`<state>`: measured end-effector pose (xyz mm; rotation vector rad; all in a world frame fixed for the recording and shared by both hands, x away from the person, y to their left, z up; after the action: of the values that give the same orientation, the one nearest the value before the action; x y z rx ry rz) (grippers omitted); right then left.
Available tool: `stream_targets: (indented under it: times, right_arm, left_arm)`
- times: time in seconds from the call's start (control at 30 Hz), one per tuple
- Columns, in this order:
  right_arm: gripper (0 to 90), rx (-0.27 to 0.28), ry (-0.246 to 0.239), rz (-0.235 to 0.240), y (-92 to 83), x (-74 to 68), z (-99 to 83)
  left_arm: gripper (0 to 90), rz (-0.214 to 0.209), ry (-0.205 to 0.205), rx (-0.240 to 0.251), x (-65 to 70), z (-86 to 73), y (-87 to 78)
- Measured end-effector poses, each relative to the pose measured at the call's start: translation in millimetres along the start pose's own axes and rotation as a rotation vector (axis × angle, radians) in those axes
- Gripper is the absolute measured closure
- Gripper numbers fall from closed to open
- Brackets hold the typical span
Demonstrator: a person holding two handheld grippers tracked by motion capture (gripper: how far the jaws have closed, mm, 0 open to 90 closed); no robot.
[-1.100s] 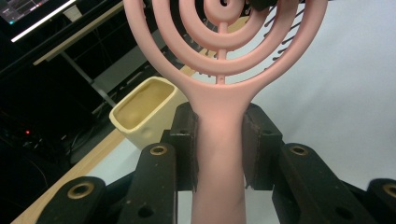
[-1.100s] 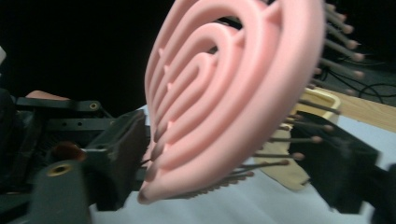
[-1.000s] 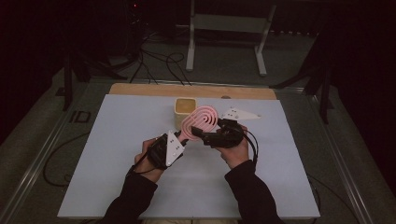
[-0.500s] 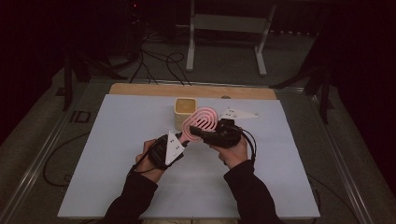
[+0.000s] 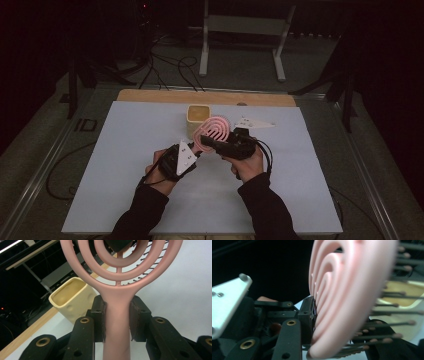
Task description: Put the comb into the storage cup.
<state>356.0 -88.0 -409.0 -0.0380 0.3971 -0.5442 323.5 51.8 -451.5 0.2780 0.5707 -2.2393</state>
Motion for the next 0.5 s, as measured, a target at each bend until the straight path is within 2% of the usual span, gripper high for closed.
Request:
stream_targets:
  times: [0.13,0.23,0.3,0.43,0.47,0.5]
  right_arm:
    - [63.1,0.018,0.023,0.008,-0.5,0.1,0.7]
    - [63.4,0.032,0.016,0.001,-0.7,-0.2,1.4]
    - [63.5,0.037,0.011,-0.010,-1.2,-0.2,2.0]
    - [63.6,0.043,0.015,-0.021,-1.5,1.9,2.3]
    - [63.6,0.043,0.015,-0.021,-1.5,1.9,2.3]
    - [63.7,0.044,0.018,-0.024,-1.7,2.8,2.3]
  left_arm:
    - [69.0,-0.010,-0.009,0.007,-0.4,1.0,-0.8]
    - [66.6,-0.001,-0.001,0.001,-0.4,0.8,-0.7]
    - [60.6,0.009,-0.001,0.001,-1.0,0.6,-0.3]
    - [46.7,-0.001,-0.031,-0.005,-0.8,-0.6,1.7]
    - [46.7,0.012,-0.031,0.006,-1.2,-0.8,1.5]
    - [41.6,0.017,-0.041,0.014,-1.5,-0.6,1.1]
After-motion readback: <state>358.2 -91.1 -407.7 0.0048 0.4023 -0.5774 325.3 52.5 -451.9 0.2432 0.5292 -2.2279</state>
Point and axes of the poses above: each handheld gripper's, and its own axes: y roughly forward along the jaws, z roughly out of its top, x roughly to its right, the point moved 5 cm from there along y, roughly forward along the jaws, and after that the axes turned 8 degrees about x, right-handed, at the moved point
